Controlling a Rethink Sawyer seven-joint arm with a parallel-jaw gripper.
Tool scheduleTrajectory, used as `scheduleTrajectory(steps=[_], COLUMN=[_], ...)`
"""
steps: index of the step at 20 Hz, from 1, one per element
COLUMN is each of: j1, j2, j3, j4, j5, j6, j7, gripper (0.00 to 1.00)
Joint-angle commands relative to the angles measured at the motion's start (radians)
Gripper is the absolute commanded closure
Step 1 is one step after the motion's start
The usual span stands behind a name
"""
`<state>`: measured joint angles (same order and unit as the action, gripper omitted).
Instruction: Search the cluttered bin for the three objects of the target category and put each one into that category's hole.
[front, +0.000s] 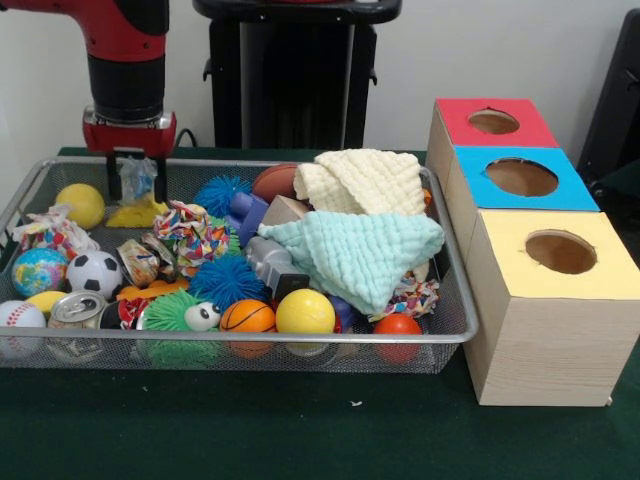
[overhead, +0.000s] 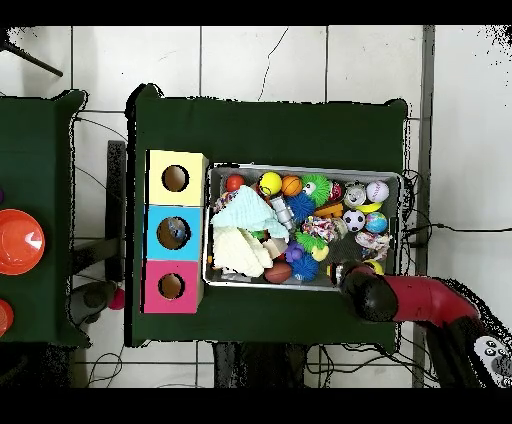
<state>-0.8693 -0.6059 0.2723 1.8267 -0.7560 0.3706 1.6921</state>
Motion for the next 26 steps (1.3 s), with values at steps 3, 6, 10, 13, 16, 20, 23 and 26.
scheduleTrajectory(steps=[3, 6, 10, 13, 16, 20, 23, 26], j1=[0.006, 0.014, 0.007, 0.007, 0.020, 0.044, 0.055, 0.065], j2=[-0.104, -0.105, -0.131, -0.134, -0.132, -0.110, -0.088, -0.049], j3=[0.083, 0.085, 0.105, 0.109, 0.099, 0.073, 0.054, 0.038], j4=[0.071, 0.068, 0.082, 0.082, 0.074, 0.045, 0.035, 0.012], j5=[0.033, 0.031, 0.055, 0.057, 0.011, -0.062, -0.118, -0.170], j6=[0.183, 0.196, 0.210, 0.215, 0.209, 0.159, 0.122, 0.092], j7=[-0.141, -0.129, -0.116, -0.119, -0.148, -0.142, -0.137, -0.117], gripper=[0.00, 0.00, 0.00, 0.00, 0.00, 0.00, 0.00, 0.00])
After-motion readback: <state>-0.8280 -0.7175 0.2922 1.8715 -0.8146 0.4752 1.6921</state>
